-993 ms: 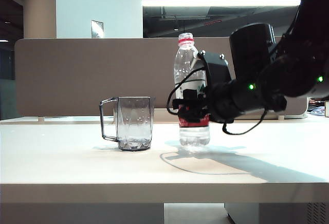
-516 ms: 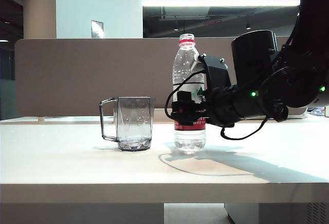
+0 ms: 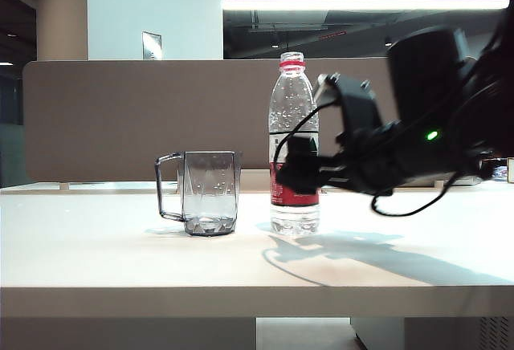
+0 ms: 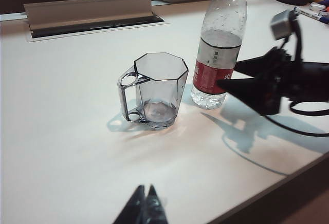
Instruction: Pick up the mineral water bottle on the table and pour a little water into the mug.
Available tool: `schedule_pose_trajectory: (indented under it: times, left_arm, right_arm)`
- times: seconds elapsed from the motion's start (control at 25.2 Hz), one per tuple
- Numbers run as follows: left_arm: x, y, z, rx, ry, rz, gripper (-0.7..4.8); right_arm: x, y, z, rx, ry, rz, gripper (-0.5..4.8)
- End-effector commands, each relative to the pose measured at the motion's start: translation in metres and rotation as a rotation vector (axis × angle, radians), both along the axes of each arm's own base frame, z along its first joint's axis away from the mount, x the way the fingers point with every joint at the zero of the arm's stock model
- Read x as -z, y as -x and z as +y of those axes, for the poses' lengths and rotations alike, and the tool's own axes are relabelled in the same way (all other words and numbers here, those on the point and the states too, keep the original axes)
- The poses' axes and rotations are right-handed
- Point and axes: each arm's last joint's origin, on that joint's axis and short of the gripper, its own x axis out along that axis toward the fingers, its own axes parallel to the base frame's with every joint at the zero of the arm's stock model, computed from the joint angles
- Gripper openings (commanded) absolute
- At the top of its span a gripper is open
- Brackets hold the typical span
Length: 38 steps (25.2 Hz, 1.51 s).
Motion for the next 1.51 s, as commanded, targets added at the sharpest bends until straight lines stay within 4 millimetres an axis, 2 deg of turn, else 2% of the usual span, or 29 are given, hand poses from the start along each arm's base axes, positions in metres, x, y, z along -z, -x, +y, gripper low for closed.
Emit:
schedule_pose_trajectory:
  times: [0.04, 0.08, 0.12, 0.16, 0.28, 0.52, 0.71, 0.95, 1.07, 1.51]
  left_arm:
    - [-0.002, 0.000, 0.000, 0.002, 0.001, -0.010, -0.05]
    - [-0.002, 0.000, 0.000, 0.002, 0.001, -0.010, -0.05]
    - [-0.002, 0.000, 0.000, 0.002, 0.001, -0.010, -0.05]
    - [-0.002, 0.000, 0.000, 0.002, 0.001, -0.010, -0.05]
    - [-0.002, 0.000, 0.000, 0.002, 0.001, -0.010, -0.05]
    - [-0.001, 0.000, 0.000, 0.002, 0.000, -0.009, -0.05]
    - [-0.001, 0.000, 0.000, 0.002, -0.004, -0.001, -0.05]
    - [0.000, 0.000, 0.000, 0.002, -0.005, 0.003, -0.05]
    - [0.000, 0.000, 0.000, 0.002, -0.005, 0.001, -0.05]
    - [0.001, 0.000, 0.000, 0.001, -0.010, 0.012, -0.05]
  right_arm:
    - [-0.018, 0.030, -0.016, 0.009, -0.013, -0.043, 3.91]
    - [-0.023, 0.050, -0.027, 0.023, -0.013, -0.049, 2.03]
    - [-0.025, 0.059, -0.032, 0.024, -0.014, -0.051, 1.23]
    - [-0.028, 0.079, -0.043, 0.039, -0.016, -0.060, 0.72]
    - [-0.027, 0.112, -0.061, 0.053, -0.033, -0.074, -0.03]
    - [-0.016, 0.150, -0.081, 0.055, -0.061, -0.082, -0.04]
    - [-0.017, 0.155, -0.082, 0.016, -0.044, -0.050, -0.04]
    - [-0.001, 0.160, -0.085, 0.021, 0.046, 0.118, -0.04]
    - [0.006, 0.163, -0.089, 0.078, 0.100, 0.190, -0.04]
    - [-0.001, 0.172, -0.110, 0.224, 0.115, 0.203, -0.03]
